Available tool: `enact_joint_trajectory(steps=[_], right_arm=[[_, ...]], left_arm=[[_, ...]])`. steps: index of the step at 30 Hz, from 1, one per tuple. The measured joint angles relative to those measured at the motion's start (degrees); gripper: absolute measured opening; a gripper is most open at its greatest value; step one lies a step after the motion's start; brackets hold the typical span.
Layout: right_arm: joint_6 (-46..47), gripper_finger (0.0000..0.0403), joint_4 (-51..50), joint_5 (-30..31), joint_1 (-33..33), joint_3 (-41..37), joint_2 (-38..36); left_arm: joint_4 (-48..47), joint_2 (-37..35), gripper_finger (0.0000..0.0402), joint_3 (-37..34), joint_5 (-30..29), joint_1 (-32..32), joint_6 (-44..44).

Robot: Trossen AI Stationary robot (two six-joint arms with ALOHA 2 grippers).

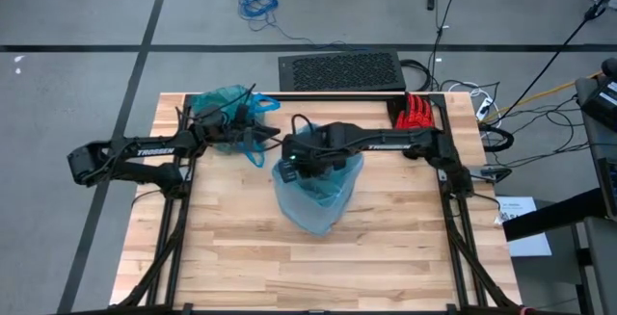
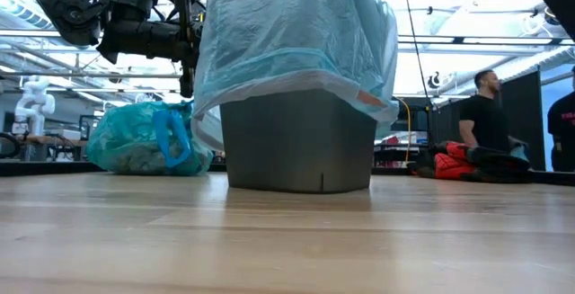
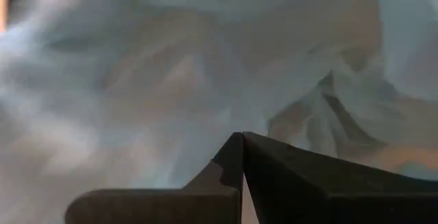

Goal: Place trash/remove bag and relplace
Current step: Insert the new blue trash bag into the trash bin

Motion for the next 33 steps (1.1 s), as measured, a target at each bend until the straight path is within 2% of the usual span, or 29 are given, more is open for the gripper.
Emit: enact_joint_trajectory(steps=[4, 11, 23, 28, 33], right_arm=[[1.7, 0.0, -0.1, 1.7, -0.7, 0.0, 3.4], [0.6, 0.0, 0.9, 0.2, -1.4, -0.1, 7.6], [5.6, 0.0, 1.4, 2.1, -1.2, 0.0, 1.8], [4.4, 0.0, -0.5, 4.5, -1.3, 0.0, 2.8], [3.3, 0.0, -0.5, 4.2, -1.4, 0.0, 4.9]], left_arm=[[0.0, 0.0, 0.0, 0.0, 0.0, 0.0, 0.0], [0.0, 0.0, 0.0, 0.0, 0.0, 0.0, -0.1], [0.1, 0.0, 0.0, 0.0, 0.9, -0.1, 0.0], [0.2, 0.0, 0.0, 0.0, 1.0, -0.1, 0.1], [0.1, 0.0, 0.0, 0.0, 1.1, -0.1, 0.1]])
